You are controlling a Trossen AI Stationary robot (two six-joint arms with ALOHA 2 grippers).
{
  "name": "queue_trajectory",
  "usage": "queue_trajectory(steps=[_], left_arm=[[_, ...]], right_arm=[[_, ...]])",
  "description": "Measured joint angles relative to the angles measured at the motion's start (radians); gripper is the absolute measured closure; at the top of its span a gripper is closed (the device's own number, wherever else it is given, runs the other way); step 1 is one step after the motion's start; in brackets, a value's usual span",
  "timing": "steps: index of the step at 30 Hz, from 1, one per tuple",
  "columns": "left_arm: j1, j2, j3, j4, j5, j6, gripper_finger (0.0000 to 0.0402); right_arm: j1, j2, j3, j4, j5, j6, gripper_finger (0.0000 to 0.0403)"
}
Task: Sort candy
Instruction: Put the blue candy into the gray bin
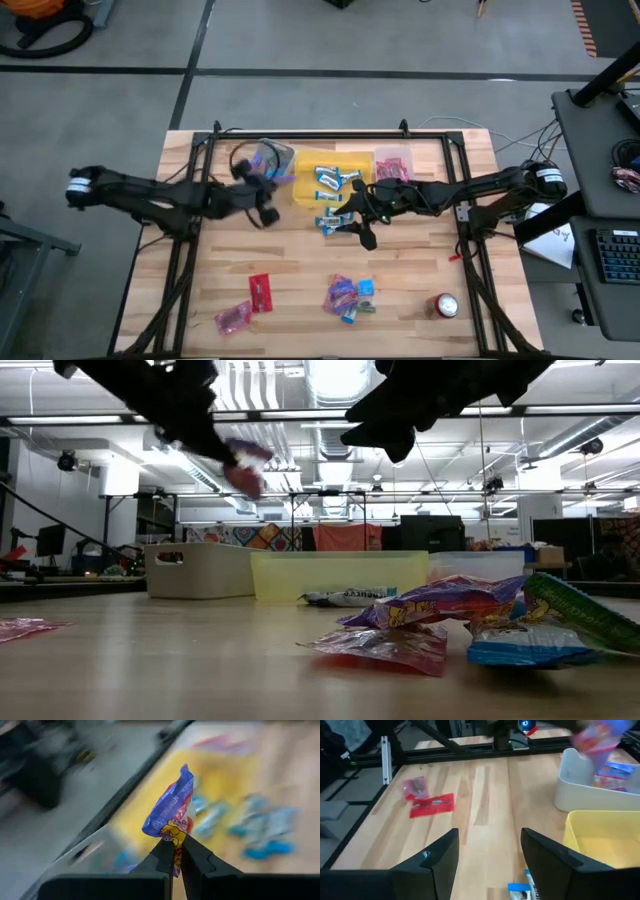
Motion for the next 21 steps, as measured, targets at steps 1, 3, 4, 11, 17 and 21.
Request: queue_trajectory(steps=[1, 3, 4, 11, 17, 21], left_arm=[[0.036, -0.013, 0.007, -0.057, -0.009, -0.016, 0.0401], [0.122, -0.024, 0.020, -0.126, 0.009, -0.041, 0.0402], [0.170, -0.025, 0.021, -0.149, 0.034, -0.048, 0.0401], [0.559, 0.084, 0.017, -0.198, 0.430, -0.007, 0.0401], [0.693, 0.207, 0.050, -0.194, 0.518, 0.032, 0.0395], [0.692, 0.263, 0.087, -0.193, 0.520, 0.069, 0.0384]], right_arm=[[0.000, 0.002, 0.000, 0.001, 0.000, 0.000, 0.0197], [0.000, 0.002, 0.000, 0.001, 0.001, 0.008, 0.0197], [0.000, 0.004, 0.000, 0.001, 0.000, 0.015, 0.0197], [0.001, 0.009, 0.000, -0.002, 0.001, 0.060, 0.0197], [0.001, 0.009, 0.000, -0.022, 0.003, 0.092, 0.0197], [0.001, 0.009, 0.000, -0.035, 0.013, 0.096, 0.0197]])
